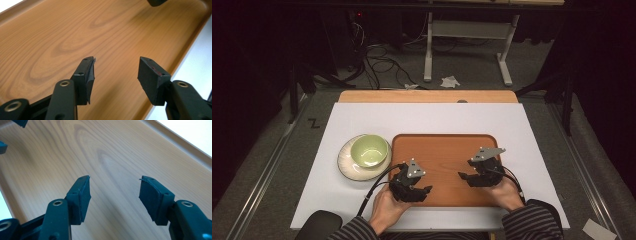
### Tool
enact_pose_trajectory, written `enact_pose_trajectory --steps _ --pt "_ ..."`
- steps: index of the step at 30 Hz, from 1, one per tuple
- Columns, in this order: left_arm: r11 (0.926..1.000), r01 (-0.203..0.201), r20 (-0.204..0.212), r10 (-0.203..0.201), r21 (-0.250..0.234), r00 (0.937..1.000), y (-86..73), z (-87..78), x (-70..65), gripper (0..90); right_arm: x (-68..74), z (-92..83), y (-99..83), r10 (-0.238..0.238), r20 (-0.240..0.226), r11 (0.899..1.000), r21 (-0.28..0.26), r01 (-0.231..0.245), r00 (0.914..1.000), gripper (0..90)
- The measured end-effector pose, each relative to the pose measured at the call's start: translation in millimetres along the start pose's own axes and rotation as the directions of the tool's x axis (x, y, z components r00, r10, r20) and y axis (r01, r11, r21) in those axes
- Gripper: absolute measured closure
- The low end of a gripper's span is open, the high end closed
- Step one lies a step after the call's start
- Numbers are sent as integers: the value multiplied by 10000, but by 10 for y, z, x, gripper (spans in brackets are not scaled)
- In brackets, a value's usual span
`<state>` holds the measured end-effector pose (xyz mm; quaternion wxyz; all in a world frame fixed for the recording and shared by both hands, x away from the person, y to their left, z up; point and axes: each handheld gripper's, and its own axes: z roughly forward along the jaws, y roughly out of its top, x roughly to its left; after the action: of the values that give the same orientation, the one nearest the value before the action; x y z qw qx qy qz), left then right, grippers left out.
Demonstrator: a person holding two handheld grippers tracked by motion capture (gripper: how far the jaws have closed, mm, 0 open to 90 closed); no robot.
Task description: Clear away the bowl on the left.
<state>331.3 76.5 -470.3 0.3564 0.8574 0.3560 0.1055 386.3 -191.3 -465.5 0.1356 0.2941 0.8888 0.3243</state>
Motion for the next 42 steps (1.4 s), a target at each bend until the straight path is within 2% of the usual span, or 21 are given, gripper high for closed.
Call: enact_pose_trajectory --steps 6,12,21,28,30,36,39,42 --pt "9996 274 115 -274 -22 9996 6 -18 44 453 6 -16 -12 42 41 10000 -29 -41 10000 437" --pt "9993 364 79 -364 -98 9993 1 -40 90 444 12 -8 -17 34 20 10000 45 -35 10000 437" --pt "9973 700 441 -690 -220 9966 12 -86 165 430 14 -9 -31 48 19 9999 89 -49 10000 436" --pt "9964 817 406 -808 -209 9959 25 -118 196 407 17 -2 -31 114 24 9998 131 -114 9999 436" --pt "9958 903 537 -893 -160 9946 36 -125 210 394 17 -5 -32 111 12 9999 121 -111 9999 436" --pt "9973 725 577 -720 -72 9957 58 -133 210 382 20 4 -32 82 -37 9998 179 -81 10000 437" --pt "9988 453 329 -447 -183 9985 78 -161 187 381 26 6 -30 41 27 9999 151 -41 10000 437" --pt "9979 552 262 -543 -329 9982 81 -190 200 375 23 -2 -32 48 56 9998 168 -49 10000 437"
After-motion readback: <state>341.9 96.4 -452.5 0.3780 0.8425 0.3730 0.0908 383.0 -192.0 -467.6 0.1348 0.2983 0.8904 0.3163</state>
